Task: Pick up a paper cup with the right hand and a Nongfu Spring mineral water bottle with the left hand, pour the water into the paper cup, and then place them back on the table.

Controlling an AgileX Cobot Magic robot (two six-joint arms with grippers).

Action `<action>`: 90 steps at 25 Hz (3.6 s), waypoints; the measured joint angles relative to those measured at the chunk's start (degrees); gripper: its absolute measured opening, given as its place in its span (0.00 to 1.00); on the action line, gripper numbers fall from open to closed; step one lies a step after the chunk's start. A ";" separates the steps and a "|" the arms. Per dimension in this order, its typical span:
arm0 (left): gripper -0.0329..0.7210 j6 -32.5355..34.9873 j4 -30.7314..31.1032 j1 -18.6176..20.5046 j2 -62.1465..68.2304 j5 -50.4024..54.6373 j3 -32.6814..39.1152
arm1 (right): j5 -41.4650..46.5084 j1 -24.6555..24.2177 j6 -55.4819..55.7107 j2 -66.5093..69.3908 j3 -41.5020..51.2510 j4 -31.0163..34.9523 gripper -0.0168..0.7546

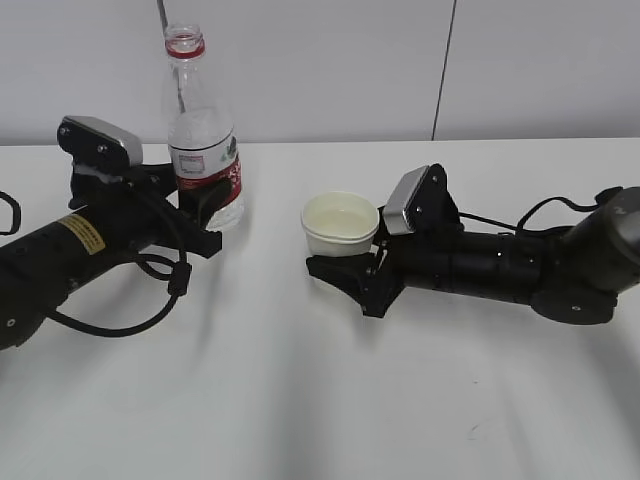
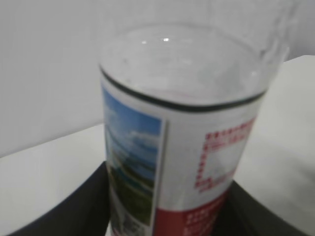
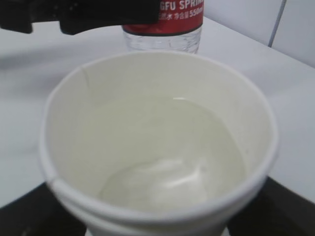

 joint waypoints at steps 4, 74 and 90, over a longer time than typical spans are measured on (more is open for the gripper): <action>0.51 -5.36 5.34 0.00 -0.05 0.00 0.00 | 0.22 -0.22 -2.59 0.00 0.00 6.95 0.72; 0.79 5.58 -10.19 6.59 1.80 -2.03 10.46 | -6.68 -3.90 -15.77 6.32 12.51 55.44 0.80; 0.79 8.82 -18.77 6.82 -0.92 4.83 4.60 | 6.77 -11.16 -15.44 2.85 7.83 54.71 0.78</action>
